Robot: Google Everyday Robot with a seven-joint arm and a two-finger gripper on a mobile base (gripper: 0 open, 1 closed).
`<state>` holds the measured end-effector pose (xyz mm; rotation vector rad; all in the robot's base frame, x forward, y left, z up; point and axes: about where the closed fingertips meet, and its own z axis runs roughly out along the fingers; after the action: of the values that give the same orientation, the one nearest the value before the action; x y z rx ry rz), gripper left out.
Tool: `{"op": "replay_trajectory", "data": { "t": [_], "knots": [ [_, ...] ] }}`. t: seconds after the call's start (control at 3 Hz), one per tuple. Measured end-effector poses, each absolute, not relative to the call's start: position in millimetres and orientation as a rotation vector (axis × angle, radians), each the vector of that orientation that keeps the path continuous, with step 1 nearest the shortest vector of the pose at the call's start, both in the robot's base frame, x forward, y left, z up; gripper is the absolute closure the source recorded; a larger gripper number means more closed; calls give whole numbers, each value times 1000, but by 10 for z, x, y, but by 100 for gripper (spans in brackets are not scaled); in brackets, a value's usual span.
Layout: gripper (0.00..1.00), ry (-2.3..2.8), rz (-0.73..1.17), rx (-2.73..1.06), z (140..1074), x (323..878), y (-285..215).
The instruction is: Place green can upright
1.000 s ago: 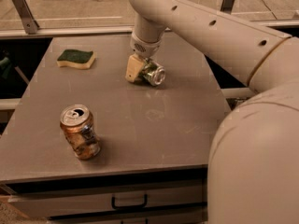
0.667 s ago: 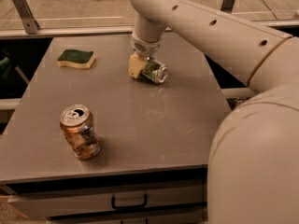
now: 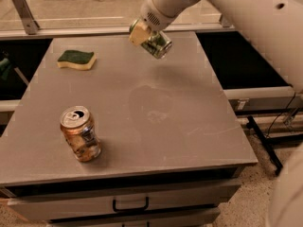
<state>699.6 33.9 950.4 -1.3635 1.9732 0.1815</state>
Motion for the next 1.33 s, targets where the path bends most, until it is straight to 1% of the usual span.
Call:
{"op": "replay_trajectory", "data": {
  "t": [0.33,0.67,1.33],
  "knots": [
    [100,1745,373,-1308,9924,6953,346],
    [100,1548,564,-1229,10067,6865,305],
    [100,1198,865,-1159,9972,6444,508]
  ]
}}
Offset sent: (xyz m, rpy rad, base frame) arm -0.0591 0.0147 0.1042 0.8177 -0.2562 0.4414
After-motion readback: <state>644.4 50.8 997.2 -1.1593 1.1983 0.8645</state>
